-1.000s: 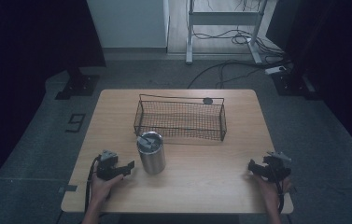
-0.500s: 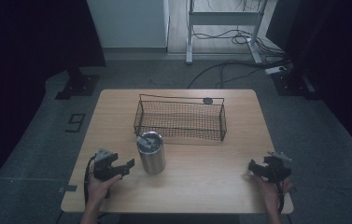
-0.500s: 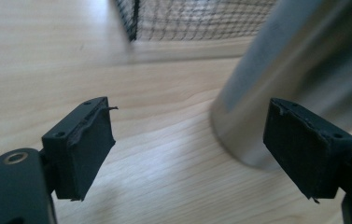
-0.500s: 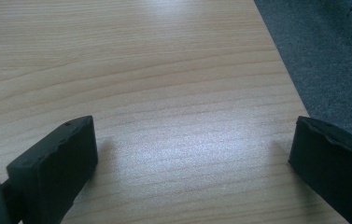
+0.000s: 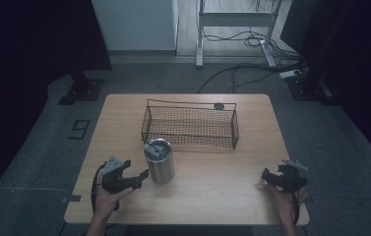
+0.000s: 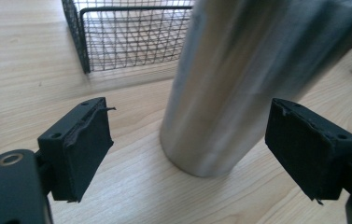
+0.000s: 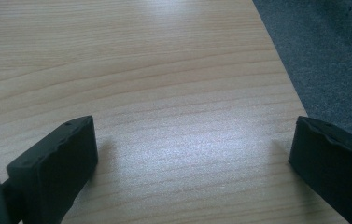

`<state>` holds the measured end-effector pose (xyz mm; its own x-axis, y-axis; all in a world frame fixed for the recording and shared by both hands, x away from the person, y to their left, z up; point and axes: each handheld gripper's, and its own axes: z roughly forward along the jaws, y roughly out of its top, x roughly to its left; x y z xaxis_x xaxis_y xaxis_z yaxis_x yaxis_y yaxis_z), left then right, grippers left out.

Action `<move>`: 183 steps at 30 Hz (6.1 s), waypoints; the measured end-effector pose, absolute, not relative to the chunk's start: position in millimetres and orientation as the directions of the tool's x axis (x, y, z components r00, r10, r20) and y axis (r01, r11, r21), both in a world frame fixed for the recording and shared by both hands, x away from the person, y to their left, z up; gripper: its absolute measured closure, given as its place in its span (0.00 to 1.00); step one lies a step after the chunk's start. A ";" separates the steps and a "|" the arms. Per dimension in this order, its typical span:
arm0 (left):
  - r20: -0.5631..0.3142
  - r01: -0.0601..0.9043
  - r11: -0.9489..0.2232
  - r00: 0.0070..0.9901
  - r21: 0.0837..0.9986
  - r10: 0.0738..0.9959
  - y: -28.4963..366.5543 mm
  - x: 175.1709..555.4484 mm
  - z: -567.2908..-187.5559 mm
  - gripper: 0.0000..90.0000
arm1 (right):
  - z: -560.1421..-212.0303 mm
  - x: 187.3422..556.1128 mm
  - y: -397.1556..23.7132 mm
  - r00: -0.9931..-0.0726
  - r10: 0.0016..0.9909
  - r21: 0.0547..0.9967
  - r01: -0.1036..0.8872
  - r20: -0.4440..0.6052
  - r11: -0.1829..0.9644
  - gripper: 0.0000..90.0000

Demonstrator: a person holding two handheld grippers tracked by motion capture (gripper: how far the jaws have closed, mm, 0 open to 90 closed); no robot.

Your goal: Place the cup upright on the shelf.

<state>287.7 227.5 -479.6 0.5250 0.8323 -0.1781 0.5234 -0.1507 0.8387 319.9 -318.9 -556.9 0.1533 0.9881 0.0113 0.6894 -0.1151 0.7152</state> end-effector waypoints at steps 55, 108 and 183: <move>-0.077 0.483 -0.253 0.563 0.838 0.823 156.9 324.1 -479.3 0.01 | -556.8 318.9 -318.7 0.154 0.988 0.719 0.686 0.010 -0.114 0.03; -0.078 0.454 -0.213 0.542 0.865 0.837 148.7 335.7 -429.9 0.05 | -556.5 318.0 -318.8 0.156 0.988 0.722 0.682 0.013 -0.117 0.05; -0.115 0.442 -0.145 0.510 0.885 0.852 137.9 429.0 -376.5 0.05 | -556.6 317.6 -319.2 0.158 0.987 0.727 0.676 0.011 -0.117 0.06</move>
